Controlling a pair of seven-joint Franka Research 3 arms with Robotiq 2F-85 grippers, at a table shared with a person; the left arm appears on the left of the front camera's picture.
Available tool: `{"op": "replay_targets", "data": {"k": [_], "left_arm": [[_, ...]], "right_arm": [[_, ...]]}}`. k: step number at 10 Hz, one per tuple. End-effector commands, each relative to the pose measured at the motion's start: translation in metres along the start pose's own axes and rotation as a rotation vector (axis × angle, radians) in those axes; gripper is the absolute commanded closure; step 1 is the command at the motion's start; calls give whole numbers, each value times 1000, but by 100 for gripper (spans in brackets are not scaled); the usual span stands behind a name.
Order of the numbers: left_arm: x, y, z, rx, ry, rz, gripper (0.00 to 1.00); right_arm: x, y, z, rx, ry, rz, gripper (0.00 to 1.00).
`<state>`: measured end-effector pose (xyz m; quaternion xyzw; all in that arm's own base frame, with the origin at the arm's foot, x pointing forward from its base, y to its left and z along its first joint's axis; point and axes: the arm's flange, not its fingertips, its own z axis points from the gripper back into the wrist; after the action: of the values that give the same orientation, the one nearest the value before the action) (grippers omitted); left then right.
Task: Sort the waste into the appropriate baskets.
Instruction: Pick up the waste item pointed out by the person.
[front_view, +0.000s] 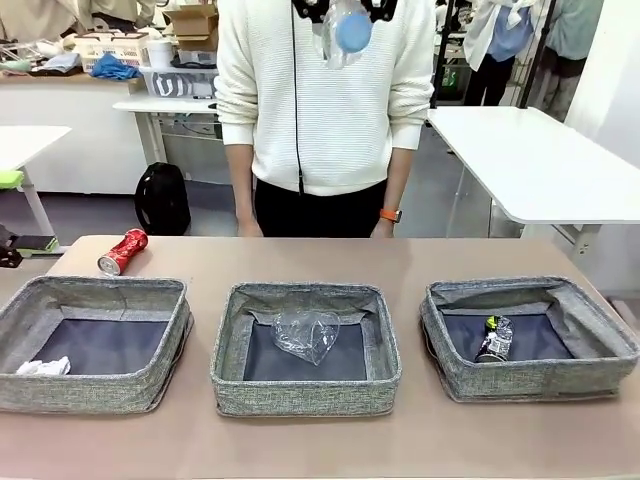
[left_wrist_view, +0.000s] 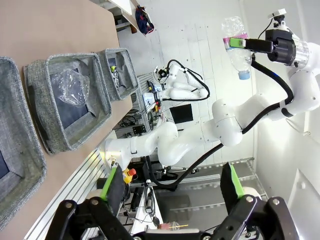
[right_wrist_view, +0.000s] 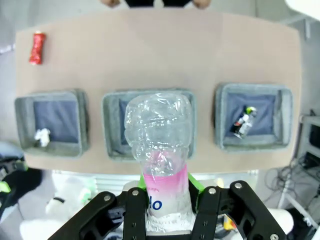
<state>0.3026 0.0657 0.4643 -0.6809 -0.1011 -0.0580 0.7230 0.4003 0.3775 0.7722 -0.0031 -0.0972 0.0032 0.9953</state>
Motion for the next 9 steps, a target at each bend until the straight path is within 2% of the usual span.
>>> {"op": "replay_targets", "data": {"k": [1, 2, 3, 7, 8, 9], "left_arm": [[0, -2, -1, -5, -9, -17, 0], [0, -2, -1, -5, -9, -17, 0], [0, -2, -1, -5, -9, -17, 0], [0, -2, -1, -5, -9, -17, 0], [0, -2, -1, -5, -9, -17, 0], [0, -2, -1, -5, -9, -17, 0]], "right_arm": [[16, -11, -17, 46, 37, 41, 78], [8, -3, -32, 46, 75, 101, 78], [-1, 4, -40, 29, 73, 109, 78], [-12, 13, -50, -26, -16, 75, 78], [0, 23, -48, -14, 55, 95, 78], [0, 23, -48, -14, 55, 95, 78]]}}
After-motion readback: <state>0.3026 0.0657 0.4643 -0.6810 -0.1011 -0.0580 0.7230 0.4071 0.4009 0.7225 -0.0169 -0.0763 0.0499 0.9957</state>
